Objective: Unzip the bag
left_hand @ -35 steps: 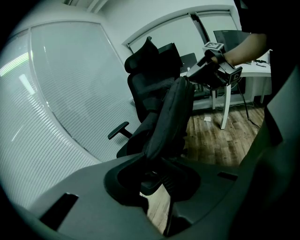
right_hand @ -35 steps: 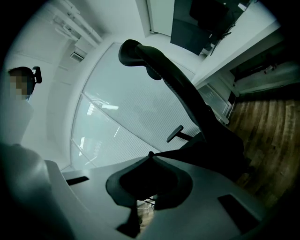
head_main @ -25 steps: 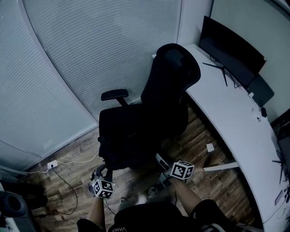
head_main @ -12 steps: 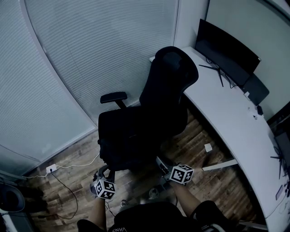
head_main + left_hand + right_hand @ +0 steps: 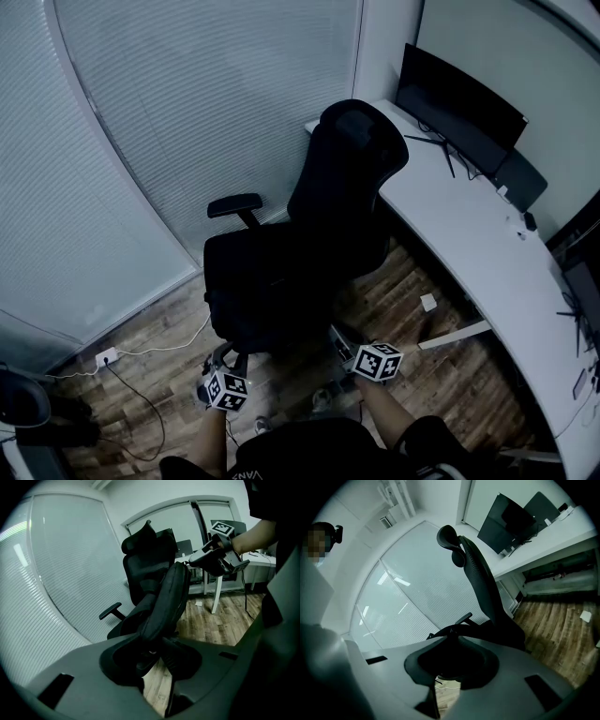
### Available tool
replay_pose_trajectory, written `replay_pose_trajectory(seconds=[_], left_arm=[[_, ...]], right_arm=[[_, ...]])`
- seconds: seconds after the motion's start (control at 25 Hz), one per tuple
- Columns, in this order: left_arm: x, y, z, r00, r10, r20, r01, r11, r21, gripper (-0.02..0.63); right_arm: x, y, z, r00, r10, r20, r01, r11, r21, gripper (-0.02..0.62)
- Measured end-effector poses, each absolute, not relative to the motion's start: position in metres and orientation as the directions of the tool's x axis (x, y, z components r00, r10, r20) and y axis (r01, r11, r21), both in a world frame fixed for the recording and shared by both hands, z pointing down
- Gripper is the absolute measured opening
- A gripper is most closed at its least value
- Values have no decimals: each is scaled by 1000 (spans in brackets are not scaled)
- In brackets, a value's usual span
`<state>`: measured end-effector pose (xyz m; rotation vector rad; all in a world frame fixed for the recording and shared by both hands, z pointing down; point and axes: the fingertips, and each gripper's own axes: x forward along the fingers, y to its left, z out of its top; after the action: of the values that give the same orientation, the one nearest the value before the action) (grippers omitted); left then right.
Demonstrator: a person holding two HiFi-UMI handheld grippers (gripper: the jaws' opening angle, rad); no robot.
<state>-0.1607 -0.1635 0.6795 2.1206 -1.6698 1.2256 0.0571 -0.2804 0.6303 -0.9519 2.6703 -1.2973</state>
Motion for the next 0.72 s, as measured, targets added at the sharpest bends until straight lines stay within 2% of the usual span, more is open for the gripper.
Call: replay_pose_trajectory(seconds=[0.72], left_arm=[[-159,-136,657,149,-771,619,-886,-382,-262,173]], right_arm=[[50,-227,618,-743,-626,238,-581,427,-692,49]])
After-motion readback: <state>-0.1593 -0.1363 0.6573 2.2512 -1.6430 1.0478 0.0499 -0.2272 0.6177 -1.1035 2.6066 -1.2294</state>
